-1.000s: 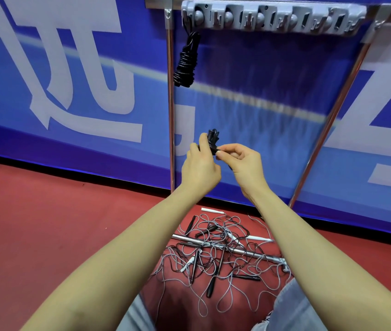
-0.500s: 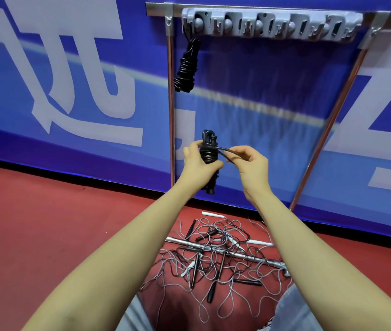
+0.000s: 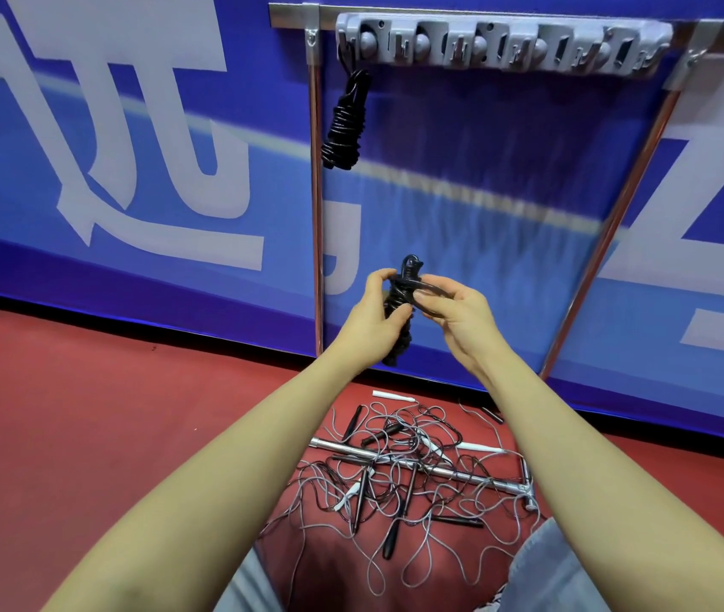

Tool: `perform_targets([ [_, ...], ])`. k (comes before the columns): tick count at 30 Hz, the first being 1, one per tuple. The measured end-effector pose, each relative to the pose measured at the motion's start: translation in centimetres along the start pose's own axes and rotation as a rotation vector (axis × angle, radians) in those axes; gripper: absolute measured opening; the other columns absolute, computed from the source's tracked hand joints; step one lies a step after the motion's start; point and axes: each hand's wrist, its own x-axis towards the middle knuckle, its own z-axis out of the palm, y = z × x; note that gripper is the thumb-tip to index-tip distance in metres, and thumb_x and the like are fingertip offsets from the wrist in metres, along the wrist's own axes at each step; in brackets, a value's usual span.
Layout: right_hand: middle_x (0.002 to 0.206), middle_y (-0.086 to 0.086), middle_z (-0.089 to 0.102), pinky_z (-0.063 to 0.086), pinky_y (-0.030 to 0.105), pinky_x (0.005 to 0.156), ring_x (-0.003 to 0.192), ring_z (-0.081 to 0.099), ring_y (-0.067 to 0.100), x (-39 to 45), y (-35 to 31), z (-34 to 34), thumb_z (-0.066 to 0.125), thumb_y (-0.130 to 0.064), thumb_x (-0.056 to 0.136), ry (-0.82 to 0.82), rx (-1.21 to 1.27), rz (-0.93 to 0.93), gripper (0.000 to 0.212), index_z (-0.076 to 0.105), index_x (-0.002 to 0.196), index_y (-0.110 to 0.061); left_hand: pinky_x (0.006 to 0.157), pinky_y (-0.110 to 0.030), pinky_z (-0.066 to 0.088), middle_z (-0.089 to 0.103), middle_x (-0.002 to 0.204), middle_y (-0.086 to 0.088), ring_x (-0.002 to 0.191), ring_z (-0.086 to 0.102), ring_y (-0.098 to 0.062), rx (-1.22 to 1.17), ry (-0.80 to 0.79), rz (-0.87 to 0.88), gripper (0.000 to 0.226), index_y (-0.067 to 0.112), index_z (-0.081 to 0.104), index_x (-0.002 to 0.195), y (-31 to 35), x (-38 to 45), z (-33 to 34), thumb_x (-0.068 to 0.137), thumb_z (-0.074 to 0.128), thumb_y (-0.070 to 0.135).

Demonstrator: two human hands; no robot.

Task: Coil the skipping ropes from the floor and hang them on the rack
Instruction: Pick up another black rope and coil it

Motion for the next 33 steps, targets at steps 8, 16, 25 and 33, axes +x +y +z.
perform_targets([
  [8,0.090,0.004,0.067,0.050,0.016,0.070,0.082,0.065,0.011,-0.4,-0.4,1.3,0.066,0.007,0.080,0.056,-0.052,-0.056,0.022,0.063,0.092,-0.011,0.089,-0.051,0.047,0.045,0.128,-0.005,0.105,0.052,-0.032,0.177,0.085,-0.005,0.079,0.035,0.013,0.144,0.4,-0.2,1.4,0.077,0.048,0.010],
  [16,0.087,-0.002,0.070,0.049,0.010,0.070,0.077,0.066,-0.002,-0.9,-1.9,1.6,0.063,0.002,0.085,0.013,-0.180,-0.149,0.015,0.068,0.095,-0.008,0.053,-0.034,0.051,0.061,0.074,0.001,0.061,0.058,-0.021,0.086,0.259,-0.008,0.055,0.023,0.039,0.117,1.5,0.2,0.2,0.072,0.061,0.000],
  [25,0.088,-0.008,0.071,0.050,0.013,0.074,0.081,0.067,0.001,-0.5,-2.7,1.2,0.059,0.002,0.088,-0.064,-0.142,-0.138,0.022,0.066,0.104,-0.012,0.062,-0.041,0.056,0.051,0.109,-0.011,0.083,0.060,-0.033,0.036,0.158,0.010,0.057,0.033,0.025,0.105,1.2,0.2,0.7,0.066,0.067,0.026],
  [33,0.090,-0.002,0.070,0.049,0.012,0.073,0.083,0.067,0.004,-0.4,-2.7,2.4,0.070,0.001,0.080,0.062,-0.121,-0.138,0.021,0.066,0.097,-0.011,0.081,-0.049,0.048,0.049,0.119,-0.010,0.108,0.049,-0.030,0.441,0.320,0.098,0.073,0.018,0.018,0.146,1.6,0.1,1.6,0.083,0.054,0.008],
])
